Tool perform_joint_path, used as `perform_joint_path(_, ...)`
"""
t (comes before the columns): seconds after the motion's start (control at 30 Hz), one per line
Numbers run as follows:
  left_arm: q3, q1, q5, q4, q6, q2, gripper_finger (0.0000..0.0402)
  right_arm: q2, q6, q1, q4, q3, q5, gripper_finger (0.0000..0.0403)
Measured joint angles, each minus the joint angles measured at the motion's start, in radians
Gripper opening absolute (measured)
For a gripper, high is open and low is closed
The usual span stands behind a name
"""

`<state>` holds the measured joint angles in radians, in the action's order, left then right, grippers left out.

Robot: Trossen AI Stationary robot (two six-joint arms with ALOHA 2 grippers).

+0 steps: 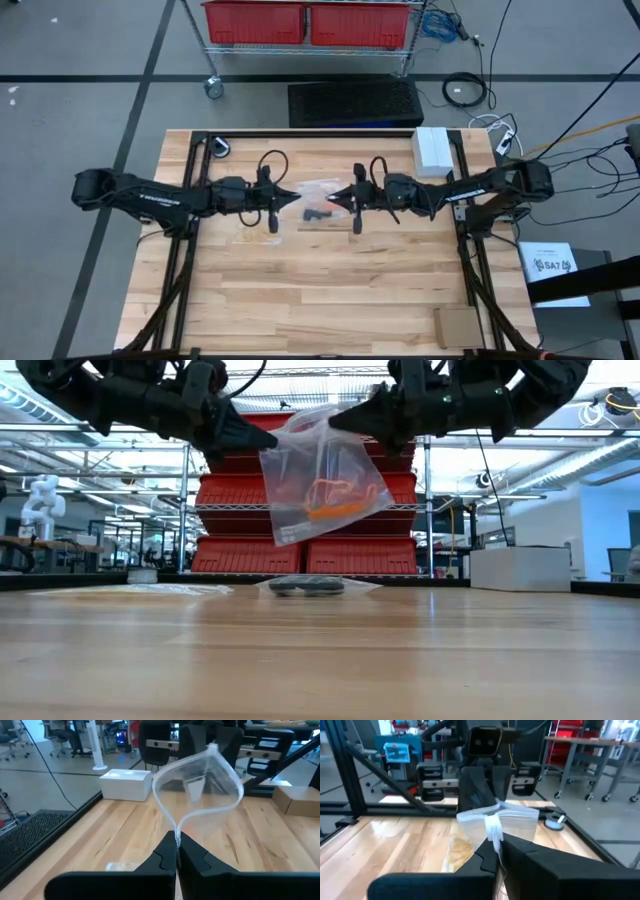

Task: Sort rubber bands
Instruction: Close the zip bag

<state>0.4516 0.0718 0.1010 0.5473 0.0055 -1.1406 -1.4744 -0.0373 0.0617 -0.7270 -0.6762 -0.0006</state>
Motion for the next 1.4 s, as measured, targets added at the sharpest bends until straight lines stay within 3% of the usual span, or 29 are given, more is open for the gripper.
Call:
perform_joint_path(0.17,0.000,0.001,0.072,-0.002,0.002,0.002,0.0027,0.078,0.047,-0.004,0.180,0.000,0.036,0.0000)
perform_joint_path(0.4,0.001,0.000,0.076,-0.004,0.027,0.002,0.0077,0.258,0.119,-0.060,0.566,-0.031,0.173,0.0000)
perform_joint_path(0.67,0.001,0.001,0.088,0.009,0.028,0.002,0.0140,0.339,0.344,-0.160,1.203,-0.277,0.363,0.0000)
perform_joint_path(0.8,0.001,0.001,0.090,0.020,0.027,0.002,0.0156,0.308,0.530,-0.184,1.589,-0.477,0.423,0.0000)
perform_joint_path(1.03,0.001,0.001,0.091,0.020,-0.024,0.002,0.0157,0.191,0.900,-0.188,2.081,-0.703,0.394,0.0000)
perform_joint_path(1.2,0.001,0.001,0.091,0.020,-0.025,0.002,0.0157,0.105,1.086,-0.188,2.193,-0.708,0.310,0.0000)
perform_joint_path(1.4,0.001,0.001,0.091,0.020,-0.026,0.002,0.0158,-0.060,1.166,-0.188,2.197,-0.708,0.230,0.0000)
